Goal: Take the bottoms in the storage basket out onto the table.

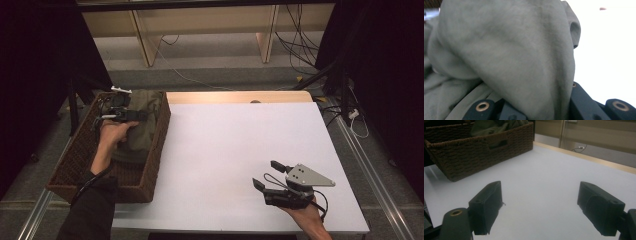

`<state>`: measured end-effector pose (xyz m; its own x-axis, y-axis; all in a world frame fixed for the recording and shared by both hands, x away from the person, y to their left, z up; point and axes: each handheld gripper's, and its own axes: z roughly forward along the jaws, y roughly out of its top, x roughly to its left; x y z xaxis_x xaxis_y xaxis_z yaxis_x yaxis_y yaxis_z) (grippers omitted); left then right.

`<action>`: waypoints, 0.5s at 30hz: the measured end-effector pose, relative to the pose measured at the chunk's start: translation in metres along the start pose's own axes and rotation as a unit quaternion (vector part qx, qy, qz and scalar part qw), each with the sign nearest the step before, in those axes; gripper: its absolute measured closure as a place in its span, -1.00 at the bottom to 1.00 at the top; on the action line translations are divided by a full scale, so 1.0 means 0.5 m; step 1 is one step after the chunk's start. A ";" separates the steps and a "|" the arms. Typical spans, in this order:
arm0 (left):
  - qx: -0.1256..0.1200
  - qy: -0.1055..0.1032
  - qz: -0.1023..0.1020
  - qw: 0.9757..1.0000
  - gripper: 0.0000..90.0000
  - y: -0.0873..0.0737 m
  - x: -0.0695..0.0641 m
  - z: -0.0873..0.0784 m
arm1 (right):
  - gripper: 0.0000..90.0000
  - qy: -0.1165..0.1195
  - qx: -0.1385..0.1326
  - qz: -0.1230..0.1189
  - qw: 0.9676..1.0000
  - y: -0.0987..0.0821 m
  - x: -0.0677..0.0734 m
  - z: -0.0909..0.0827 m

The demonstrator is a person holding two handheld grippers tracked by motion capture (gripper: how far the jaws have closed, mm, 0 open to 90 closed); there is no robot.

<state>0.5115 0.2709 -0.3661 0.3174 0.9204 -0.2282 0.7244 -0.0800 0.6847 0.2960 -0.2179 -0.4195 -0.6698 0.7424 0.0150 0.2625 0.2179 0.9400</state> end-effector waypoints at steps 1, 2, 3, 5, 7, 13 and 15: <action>-0.005 -0.003 0.001 1.000 0.79 -0.001 -0.003 -0.005 | -0.53 0.000 0.000 -0.001 1.000 0.000 0.000 0.000; -0.009 -0.004 0.002 1.000 0.79 -0.002 -0.005 -0.010 | -0.53 0.000 -0.001 -0.001 1.000 0.000 0.000 0.000; -0.013 -0.004 0.002 1.000 0.79 -0.004 -0.007 -0.015 | -0.53 0.000 -0.001 -0.001 1.000 0.000 0.001 0.000; -0.022 -0.010 0.001 1.000 0.79 -0.007 -0.009 -0.021 | -0.53 0.001 0.001 -0.002 1.000 0.000 0.001 0.000; -0.028 -0.014 -0.006 1.000 0.79 -0.008 -0.008 -0.027 | -0.53 0.000 0.002 -0.002 1.000 0.000 0.001 0.000; -0.055 -0.022 -0.007 0.998 0.80 -0.005 -0.012 -0.051 | -0.53 -0.002 0.000 0.001 1.000 0.000 0.000 0.001; -0.068 -0.030 -0.008 0.997 0.80 -0.003 -0.015 -0.064 | -0.53 -0.001 0.000 0.001 1.000 0.000 0.000 0.000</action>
<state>0.4883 0.2762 -0.3432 0.3447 0.8965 -0.2783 0.6413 -0.0084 0.7672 0.2963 -0.2179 -0.4194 -0.6675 0.7445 0.0159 0.2641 0.2167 0.9398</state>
